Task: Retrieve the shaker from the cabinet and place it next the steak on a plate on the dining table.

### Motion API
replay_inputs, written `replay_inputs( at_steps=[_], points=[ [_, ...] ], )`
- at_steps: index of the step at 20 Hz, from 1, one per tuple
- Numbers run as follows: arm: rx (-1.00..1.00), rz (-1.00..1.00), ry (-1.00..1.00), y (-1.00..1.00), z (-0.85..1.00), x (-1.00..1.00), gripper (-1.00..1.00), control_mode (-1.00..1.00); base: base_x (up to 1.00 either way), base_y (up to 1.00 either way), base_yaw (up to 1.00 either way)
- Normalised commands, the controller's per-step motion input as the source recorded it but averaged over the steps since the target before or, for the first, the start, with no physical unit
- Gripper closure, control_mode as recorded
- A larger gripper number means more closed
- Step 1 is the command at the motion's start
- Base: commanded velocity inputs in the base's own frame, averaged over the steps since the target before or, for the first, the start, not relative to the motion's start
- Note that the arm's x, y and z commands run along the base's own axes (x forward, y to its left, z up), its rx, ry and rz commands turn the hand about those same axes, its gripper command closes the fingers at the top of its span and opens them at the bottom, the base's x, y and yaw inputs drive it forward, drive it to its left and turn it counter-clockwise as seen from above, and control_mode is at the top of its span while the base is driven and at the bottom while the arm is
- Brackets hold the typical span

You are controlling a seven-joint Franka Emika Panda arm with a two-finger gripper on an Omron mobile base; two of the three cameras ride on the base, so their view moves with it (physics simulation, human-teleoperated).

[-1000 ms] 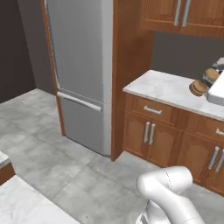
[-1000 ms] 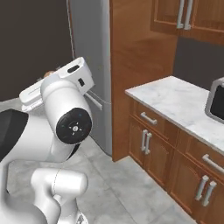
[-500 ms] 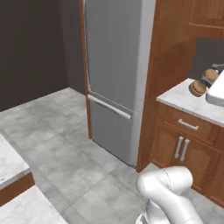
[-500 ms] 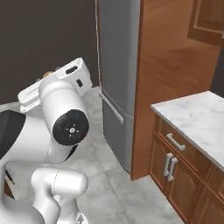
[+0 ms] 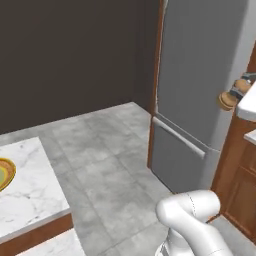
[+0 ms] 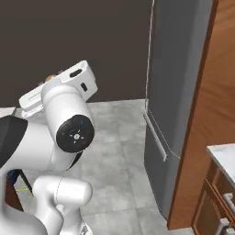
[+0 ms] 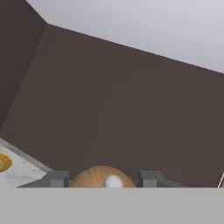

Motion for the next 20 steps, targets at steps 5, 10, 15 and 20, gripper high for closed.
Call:
replay_inputs(
  at_steps=[5,10,15,20],
  points=[
    [0.00,0.00,0.00,0.00,0.00,0.00,1.00,1.00,1.00,0.14,0.38],
    [0.00,0.00,0.00,0.00,0.00,0.00,1.00,1.00,1.00,0.05,0.33],
    [0.00,0.00,0.00,0.00,0.00,0.00,1.00,1.00,1.00,0.04,0.31],
    [0.00,0.00,0.00,0.00,0.00,0.00,1.00,1.00,1.00,0.01,0.35]
  ],
)
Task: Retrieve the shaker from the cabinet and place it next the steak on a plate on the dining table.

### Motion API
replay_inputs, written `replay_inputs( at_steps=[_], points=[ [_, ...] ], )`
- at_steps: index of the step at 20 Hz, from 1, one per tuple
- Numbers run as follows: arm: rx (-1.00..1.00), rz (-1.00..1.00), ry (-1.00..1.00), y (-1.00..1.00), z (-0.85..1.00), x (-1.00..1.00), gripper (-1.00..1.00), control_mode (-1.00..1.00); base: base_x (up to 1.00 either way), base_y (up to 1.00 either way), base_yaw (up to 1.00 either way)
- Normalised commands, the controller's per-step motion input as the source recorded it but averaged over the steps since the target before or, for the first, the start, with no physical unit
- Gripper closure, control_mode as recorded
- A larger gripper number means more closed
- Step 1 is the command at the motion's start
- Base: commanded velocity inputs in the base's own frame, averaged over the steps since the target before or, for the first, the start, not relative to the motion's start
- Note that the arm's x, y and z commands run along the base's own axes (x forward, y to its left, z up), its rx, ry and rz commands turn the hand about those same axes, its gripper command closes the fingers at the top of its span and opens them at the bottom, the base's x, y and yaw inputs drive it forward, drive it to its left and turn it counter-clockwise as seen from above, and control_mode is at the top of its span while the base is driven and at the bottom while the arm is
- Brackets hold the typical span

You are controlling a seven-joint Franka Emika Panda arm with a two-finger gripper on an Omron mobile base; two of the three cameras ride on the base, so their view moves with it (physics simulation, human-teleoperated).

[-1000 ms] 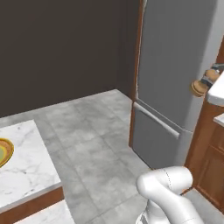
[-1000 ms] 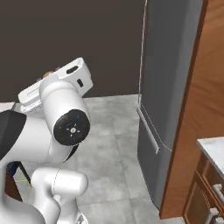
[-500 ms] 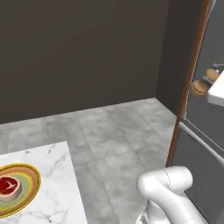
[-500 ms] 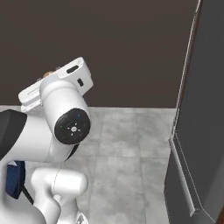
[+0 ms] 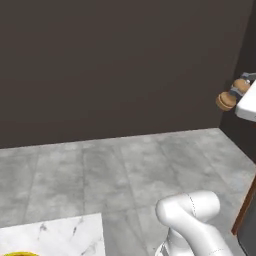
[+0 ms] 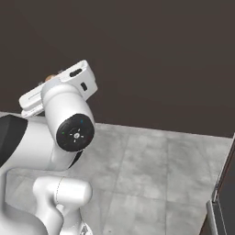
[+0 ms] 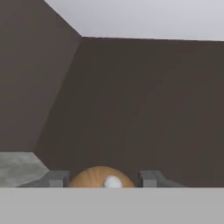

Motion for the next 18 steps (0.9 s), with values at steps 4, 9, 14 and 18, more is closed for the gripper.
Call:
replay_inputs(
  at_steps=[4,9,14,18],
  points=[
    [0.00,0.00,0.00,0.00,0.00,0.00,1.00,1.00,1.00,0.00,0.42],
    [0.00,0.00,0.00,0.00,0.00,0.00,1.00,1.00,0.99,0.00,0.51],
    [0.00,0.00,0.00,0.00,0.00,0.00,1.00,1.00,0.88,0.00,0.60],
    [0.00,0.00,0.00,0.00,0.00,0.00,1.00,1.00,0.53,0.00,0.70]
  ],
)
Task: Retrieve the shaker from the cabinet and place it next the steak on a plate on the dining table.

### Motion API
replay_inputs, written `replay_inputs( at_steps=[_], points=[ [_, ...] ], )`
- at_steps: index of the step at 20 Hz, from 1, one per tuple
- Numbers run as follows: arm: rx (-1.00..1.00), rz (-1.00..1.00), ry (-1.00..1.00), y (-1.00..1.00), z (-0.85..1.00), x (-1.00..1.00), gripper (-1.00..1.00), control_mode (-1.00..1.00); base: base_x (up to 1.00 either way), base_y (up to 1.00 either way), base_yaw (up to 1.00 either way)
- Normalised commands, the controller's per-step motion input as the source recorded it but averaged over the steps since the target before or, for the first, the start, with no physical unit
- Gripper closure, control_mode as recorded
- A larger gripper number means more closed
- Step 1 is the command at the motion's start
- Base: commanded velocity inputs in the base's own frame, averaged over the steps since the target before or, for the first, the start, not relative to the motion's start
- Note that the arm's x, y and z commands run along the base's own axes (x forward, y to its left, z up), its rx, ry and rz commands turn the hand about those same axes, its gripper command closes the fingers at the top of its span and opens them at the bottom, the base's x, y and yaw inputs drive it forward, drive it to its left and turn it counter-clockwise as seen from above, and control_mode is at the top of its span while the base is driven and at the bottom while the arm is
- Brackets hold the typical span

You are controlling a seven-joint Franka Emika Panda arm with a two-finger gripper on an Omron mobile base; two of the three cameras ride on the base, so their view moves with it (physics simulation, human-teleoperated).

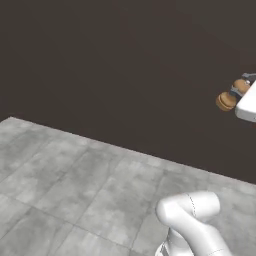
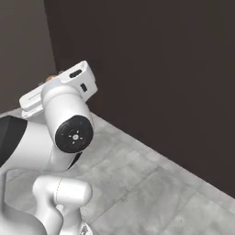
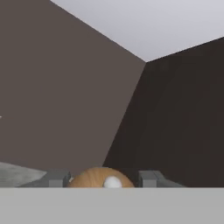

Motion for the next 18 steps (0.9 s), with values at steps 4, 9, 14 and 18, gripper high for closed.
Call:
replay_inputs(
  at_steps=[4,9,14,18],
  points=[
    [0.00,0.00,0.00,0.00,0.00,0.00,1.00,1.00,0.08,0.00,0.69],
    [0.00,0.00,0.00,0.00,0.00,0.00,1.00,1.00,-0.18,0.07,0.65],
    [0.00,0.00,0.00,0.00,0.00,0.00,1.00,1.00,-0.11,0.12,0.63],
    [0.00,0.00,0.00,0.00,0.00,0.00,1.00,1.00,0.03,0.00,0.61]
  ],
)
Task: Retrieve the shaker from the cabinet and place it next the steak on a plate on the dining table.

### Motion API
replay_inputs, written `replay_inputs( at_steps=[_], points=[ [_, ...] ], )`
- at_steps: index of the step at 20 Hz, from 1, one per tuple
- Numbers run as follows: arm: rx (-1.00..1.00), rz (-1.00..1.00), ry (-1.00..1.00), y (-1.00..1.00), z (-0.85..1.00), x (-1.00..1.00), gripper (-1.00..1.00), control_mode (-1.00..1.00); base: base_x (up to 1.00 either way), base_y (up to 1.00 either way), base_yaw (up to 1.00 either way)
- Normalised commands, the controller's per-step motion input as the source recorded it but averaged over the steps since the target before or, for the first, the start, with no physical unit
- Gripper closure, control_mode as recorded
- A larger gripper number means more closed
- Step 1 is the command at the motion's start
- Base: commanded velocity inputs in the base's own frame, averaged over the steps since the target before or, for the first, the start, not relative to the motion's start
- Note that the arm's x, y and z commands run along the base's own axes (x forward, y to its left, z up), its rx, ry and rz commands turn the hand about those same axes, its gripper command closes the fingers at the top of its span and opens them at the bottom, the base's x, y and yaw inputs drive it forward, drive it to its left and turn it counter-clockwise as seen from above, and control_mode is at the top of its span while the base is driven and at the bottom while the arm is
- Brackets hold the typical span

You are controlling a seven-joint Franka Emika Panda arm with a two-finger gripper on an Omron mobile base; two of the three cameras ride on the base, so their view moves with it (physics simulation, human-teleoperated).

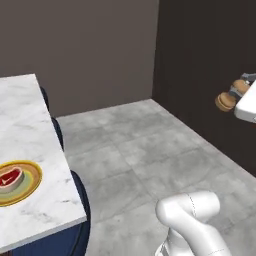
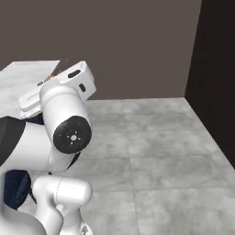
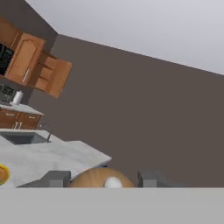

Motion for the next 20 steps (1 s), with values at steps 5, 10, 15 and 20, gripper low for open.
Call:
replay_inputs(
  at_steps=[5,10,15,20],
  points=[
    [0.00,0.00,0.00,0.00,0.00,0.00,1.00,1.00,0.01,0.00,0.61],
    [0.00,0.00,0.00,0.00,0.00,0.00,1.00,1.00,0.22,0.00,0.62],
    [0.00,0.00,0.00,0.00,0.00,0.00,1.00,1.00,0.69,-0.15,0.58],
    [0.00,0.00,0.00,0.00,0.00,0.00,1.00,1.00,0.88,-0.33,0.52]
  ],
)
